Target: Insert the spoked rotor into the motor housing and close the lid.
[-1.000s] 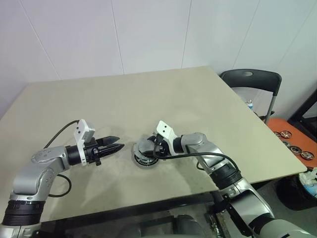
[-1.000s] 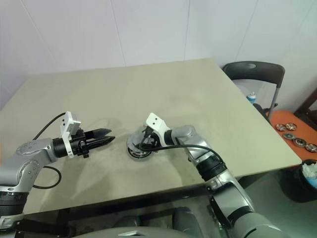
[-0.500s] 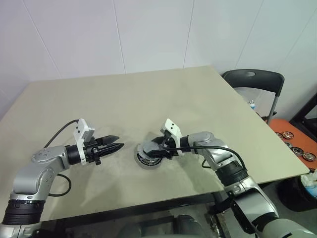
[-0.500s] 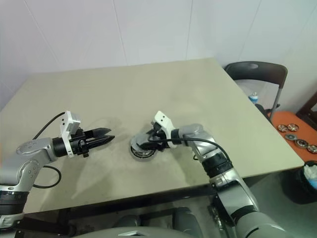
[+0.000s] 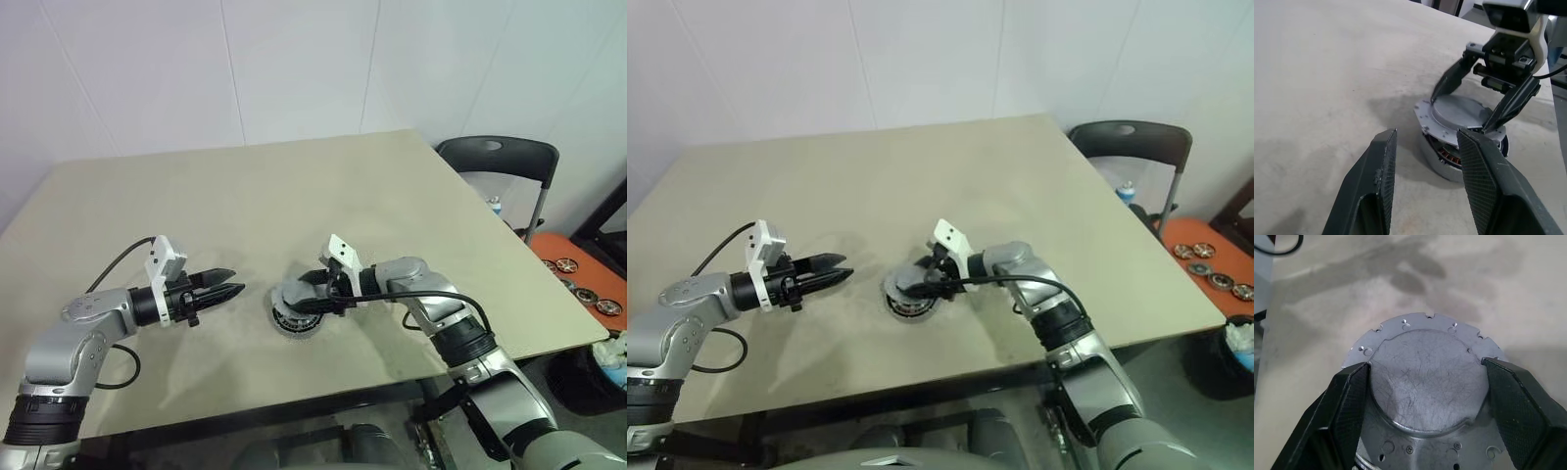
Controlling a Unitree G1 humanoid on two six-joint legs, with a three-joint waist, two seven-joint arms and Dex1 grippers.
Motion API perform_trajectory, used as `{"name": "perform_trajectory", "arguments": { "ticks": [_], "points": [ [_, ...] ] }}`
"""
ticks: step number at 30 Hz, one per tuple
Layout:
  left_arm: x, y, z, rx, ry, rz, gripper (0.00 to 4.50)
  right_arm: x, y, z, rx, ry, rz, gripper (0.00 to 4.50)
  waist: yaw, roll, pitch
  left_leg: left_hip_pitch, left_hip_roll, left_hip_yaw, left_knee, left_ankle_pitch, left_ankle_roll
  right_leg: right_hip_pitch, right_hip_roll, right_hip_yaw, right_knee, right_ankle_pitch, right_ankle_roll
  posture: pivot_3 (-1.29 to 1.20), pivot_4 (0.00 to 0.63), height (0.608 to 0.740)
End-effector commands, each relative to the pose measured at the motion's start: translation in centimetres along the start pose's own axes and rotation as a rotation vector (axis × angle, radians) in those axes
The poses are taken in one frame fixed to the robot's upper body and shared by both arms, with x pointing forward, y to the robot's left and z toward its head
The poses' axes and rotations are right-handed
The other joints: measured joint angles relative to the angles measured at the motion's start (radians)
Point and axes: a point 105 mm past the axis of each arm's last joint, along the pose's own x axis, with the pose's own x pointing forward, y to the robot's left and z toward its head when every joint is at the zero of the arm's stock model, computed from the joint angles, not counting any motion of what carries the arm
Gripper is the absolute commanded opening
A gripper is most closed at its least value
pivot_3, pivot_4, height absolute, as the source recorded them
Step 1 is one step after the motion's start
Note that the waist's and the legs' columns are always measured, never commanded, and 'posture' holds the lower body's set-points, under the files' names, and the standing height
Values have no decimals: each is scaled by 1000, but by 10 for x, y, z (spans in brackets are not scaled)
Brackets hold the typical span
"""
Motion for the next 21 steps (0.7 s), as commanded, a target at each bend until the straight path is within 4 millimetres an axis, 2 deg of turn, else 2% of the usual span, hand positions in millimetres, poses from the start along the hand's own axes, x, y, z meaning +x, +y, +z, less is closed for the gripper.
{"name": "perform_trajectory", "arguments": {
  "ticks": [1, 4, 8, 14, 21],
  "points": [
    [-4, -1, 13, 49, -27, 8, 2091, -3, 1, 34, -96, -92, -3, 3321, 0, 0, 0, 0, 0, 0, 0, 0, 0, 0, 0, 0, 0, 0, 0, 0, 0, 740],
    [-4, -2, 12, 47, -28, 8, 2091, -7, -1, 28, -84, -74, 10, 3321, 0, 0, 0, 0, 0, 0, 0, 0, 0, 0, 0, 0, 0, 0, 0, 0, 0, 740],
    [-4, -2, 12, 47, -28, 9, 2091, -17, 8, 18, -85, -20, 99, 3321, 6, 0, 0, 0, 0, 0, 0, 0, 0, 0, 0, 0, 0, 0, 0, 0, 0, 740],
    [-5, -1, 13, 50, -26, 11, 2091, -29, 5, -10, -118, 92, 122, 3321, 4, 0, 0, 0, 0, 0, 0, 0, 0, 0, 0, 0, 0, 0, 0, 0, 0, 740],
    [-6, -1, 13, 50, -24, 15, 2091, -21, 4, -18, -167, 118, 105, 3321, 2, 0, 0, 0, 0, 1, 1, 0, 0, 0, 0, 0, 0, 0, 0, 0, 0, 740]
  ]
}}
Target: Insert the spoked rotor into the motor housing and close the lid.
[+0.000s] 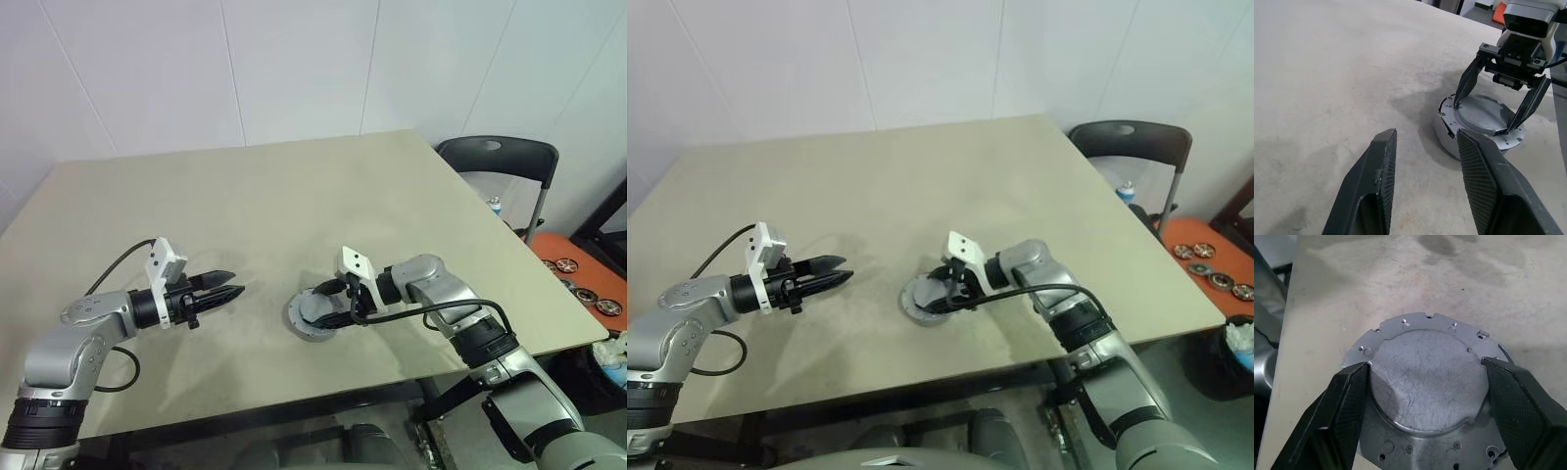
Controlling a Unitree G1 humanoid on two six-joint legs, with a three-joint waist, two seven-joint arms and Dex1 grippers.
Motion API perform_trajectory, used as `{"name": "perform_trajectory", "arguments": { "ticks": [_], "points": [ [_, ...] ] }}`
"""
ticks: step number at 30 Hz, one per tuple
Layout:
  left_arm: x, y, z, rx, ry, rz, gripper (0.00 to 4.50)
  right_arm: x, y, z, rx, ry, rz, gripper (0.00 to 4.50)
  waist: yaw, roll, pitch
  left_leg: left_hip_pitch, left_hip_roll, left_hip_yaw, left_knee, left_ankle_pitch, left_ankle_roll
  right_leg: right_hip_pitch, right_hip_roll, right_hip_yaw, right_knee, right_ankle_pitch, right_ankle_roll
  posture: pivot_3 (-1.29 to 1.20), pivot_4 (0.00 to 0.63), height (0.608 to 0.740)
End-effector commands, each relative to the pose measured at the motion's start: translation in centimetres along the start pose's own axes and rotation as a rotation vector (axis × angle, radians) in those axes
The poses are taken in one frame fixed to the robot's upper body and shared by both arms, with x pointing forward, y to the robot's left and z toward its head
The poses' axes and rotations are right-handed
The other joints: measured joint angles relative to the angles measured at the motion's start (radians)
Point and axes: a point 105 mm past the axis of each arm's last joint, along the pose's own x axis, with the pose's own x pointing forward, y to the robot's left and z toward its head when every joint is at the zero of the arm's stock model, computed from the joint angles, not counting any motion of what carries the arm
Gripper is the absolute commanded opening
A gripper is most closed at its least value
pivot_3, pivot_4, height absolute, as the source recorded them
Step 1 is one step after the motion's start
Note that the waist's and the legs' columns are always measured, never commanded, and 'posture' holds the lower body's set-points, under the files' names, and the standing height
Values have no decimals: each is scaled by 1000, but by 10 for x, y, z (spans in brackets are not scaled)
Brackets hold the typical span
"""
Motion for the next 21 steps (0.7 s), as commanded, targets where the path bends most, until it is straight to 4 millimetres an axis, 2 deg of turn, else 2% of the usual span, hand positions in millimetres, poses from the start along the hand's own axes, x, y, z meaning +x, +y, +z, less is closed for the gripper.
{"name": "perform_trajectory", "arguments": {
  "ticks": [1, 7, 12, 21],
  "points": [
    [-6, 0, 14, 48, -27, 12, 2091, 4, -2, 6, -51, -8, -14, 3321, -2, 0, 0, 0, 0, 0, 0, 0, 0, 0, 0, 0, 0, 0, 0, 0, 0, 740],
    [-7, -2, 13, 44, -28, 15, 2091, 6, 2, -1, -78, 26, -19, 3321, -2, 0, 0, 1, 0, 0, 0, 0, 0, 0, 1, 0, 1, 0, 0, 0, 0, 740],
    [-5, -3, 12, 40, -32, 14, 2091, 8, 0, 6, -63, -8, -48, 3321, -4, -1, 0, 3, 0, 0, 0, 0, 0, 2, 1, 0, 1, 0, -1, 0, 0, 740],
    [-3, -4, 12, 38, -35, 7, 2091, 12, 3, 2, -50, 7, -67, 3321, -4, -1, 0, 9, 1, 2, 0, 0, 0, 7, 2, 0, 3, 0, -1, 0, 0, 740]
  ]
}}
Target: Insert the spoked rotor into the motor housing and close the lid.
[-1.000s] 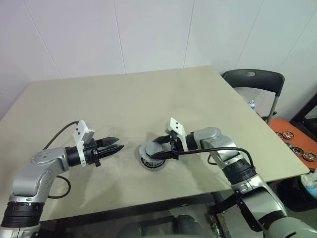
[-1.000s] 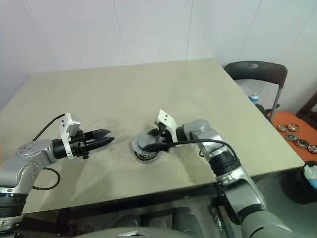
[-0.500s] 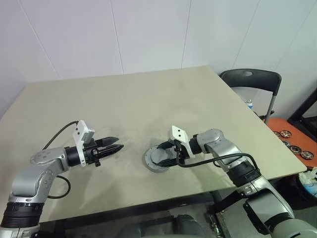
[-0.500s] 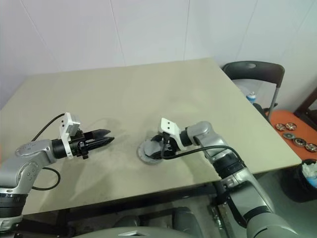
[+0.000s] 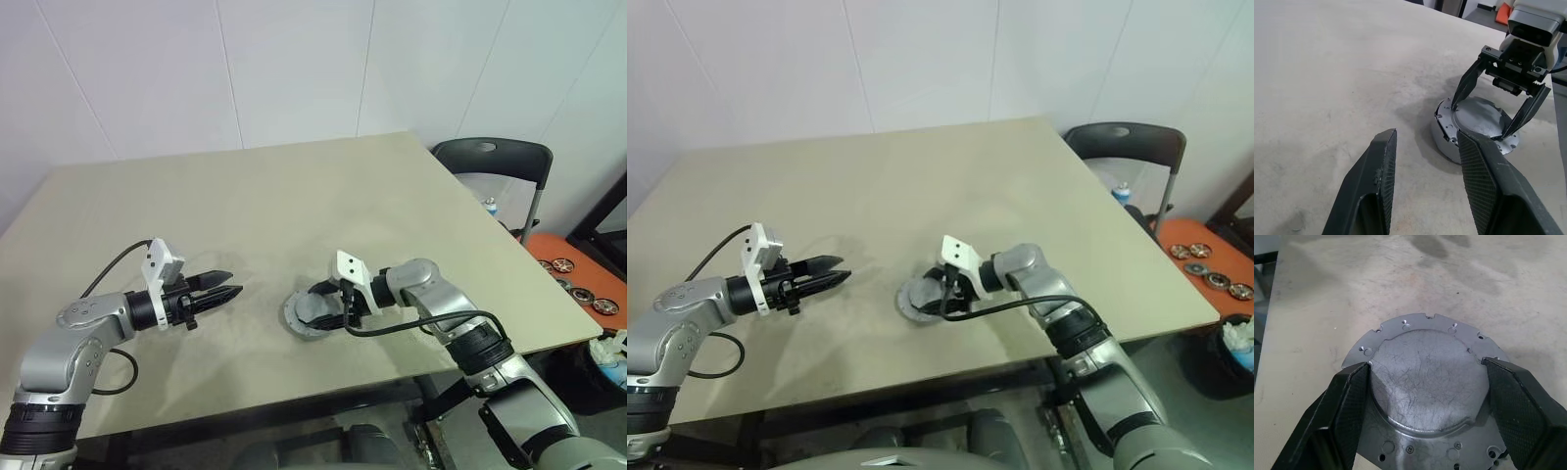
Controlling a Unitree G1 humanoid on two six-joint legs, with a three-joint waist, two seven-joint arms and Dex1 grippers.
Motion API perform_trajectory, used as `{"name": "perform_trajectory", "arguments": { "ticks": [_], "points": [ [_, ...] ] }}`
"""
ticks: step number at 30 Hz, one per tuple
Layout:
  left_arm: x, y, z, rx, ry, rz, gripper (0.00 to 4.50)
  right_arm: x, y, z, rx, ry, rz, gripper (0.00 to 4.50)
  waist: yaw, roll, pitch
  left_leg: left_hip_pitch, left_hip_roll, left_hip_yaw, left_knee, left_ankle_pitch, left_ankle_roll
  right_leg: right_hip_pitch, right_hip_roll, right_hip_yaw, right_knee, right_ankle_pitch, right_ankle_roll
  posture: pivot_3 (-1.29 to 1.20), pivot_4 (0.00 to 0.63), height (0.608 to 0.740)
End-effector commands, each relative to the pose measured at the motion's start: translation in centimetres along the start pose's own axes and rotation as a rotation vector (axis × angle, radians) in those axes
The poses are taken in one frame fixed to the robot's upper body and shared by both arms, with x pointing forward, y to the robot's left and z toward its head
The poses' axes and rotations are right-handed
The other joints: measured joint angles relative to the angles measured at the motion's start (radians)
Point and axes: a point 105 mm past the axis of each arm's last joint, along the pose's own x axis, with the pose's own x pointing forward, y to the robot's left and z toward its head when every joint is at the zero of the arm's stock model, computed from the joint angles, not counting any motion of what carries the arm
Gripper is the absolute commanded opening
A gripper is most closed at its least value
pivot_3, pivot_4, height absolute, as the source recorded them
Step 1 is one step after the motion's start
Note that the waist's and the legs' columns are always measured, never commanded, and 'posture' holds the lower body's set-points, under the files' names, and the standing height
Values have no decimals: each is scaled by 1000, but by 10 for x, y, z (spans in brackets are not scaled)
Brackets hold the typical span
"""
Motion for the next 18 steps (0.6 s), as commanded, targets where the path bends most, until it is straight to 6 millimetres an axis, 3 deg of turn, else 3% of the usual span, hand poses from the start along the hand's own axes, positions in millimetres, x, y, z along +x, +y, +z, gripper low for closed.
{"name": "perform_trajectory", "arguments": {
  "ticks": [1, 8, 18],
  "points": [
    [1, -3, 11, 33, -30, -14, 2091, 4, 0, 3, -5, -3, -17, 3321, 0, 0, 0, 1, 0, 0, 0, 0, 0, 1, 0, 0, 0, 0, 0, 0, 0, 740],
    [1, -4, 10, 29, -27, -18, 2091, 4, -9, 7, -10, -26, -86, 3321, 0, 0, 0, 7, 0, 0, -1, 0, 0, 8, 0, 0, -3, -2, 3, 0, 0, 740],
    [1, -2, 12, 33, -25, -21, 2091, -5, -8, -1, 17, -2, -61, 3321, 2, 0, 0, 6, 0, 0, -1, 0, 0, 8, 0, 0, -4, -1, 1, 0, 0, 740]
  ]
}}
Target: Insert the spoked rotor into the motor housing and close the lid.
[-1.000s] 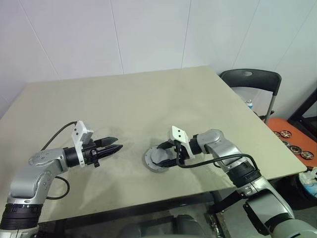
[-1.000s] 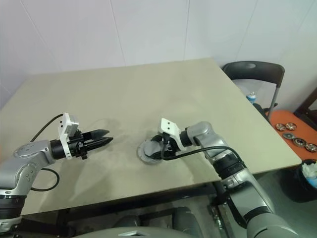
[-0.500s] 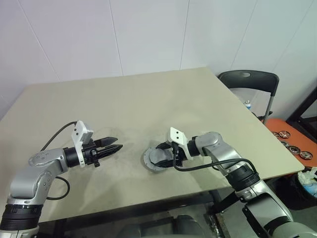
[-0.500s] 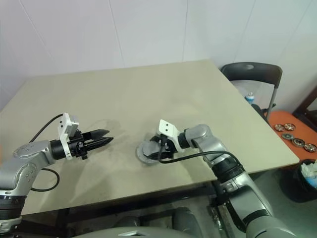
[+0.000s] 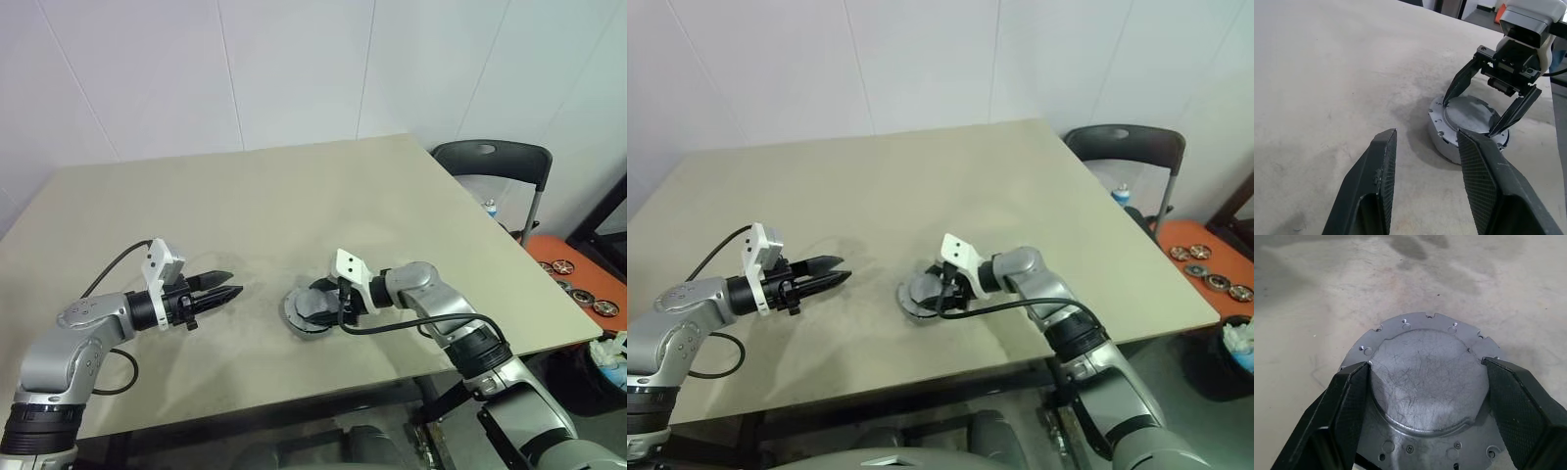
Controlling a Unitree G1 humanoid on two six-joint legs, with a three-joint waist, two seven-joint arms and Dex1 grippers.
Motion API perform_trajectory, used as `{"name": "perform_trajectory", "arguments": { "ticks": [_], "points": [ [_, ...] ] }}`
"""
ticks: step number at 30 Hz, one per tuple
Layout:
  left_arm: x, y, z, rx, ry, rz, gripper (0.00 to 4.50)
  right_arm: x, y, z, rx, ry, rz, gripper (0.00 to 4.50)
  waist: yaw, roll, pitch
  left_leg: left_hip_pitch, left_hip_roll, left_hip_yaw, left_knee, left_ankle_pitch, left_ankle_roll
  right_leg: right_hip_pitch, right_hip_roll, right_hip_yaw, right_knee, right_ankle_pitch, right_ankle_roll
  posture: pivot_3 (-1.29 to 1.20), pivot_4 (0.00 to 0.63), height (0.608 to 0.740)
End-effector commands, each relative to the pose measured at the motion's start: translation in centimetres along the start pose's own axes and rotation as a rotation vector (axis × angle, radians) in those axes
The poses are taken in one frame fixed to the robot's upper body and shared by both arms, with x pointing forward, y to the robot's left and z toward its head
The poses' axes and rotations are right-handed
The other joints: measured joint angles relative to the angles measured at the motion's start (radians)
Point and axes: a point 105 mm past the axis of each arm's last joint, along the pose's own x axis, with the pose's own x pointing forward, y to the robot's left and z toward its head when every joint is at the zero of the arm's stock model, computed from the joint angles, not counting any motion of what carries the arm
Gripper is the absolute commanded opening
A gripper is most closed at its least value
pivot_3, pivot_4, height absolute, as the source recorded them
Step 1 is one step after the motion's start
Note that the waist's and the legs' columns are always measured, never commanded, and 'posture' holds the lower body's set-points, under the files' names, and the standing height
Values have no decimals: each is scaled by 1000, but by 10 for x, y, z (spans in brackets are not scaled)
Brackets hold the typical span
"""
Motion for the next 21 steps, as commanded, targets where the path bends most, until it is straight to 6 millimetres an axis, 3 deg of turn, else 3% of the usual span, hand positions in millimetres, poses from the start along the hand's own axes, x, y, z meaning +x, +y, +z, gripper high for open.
{"name": "perform_trajectory", "arguments": {
  "ticks": [1, 12, 21],
  "points": [
    [1, -1, 12, 35, -24, -16, 2091, -6, -2, 0, 0, 10, 4, 3321, 0, 0, 0, 0, 0, 0, 0, 0, 0, 0, 0, 0, 0, 0, 0, 0, 0, 740],
    [1, -1, 12, 36, -26, -15, 2091, -6, 11, -4, -25, 22, 82, 3321, 4, 0, 0, -1, 0, 0, -1, 0, 0, 0, -1, 0, -2, -1, 2, 0, 0, 740],
    [1, -2, 10, 31, -22, -14, 2091, 0, 5, -1, -36, 0, 20, 3321, -1, 0, 0, 0, 0, 0, 0, 0, 0, 0, 0, 0, -1, -1, 2, 0, 0, 740]
  ]
}}
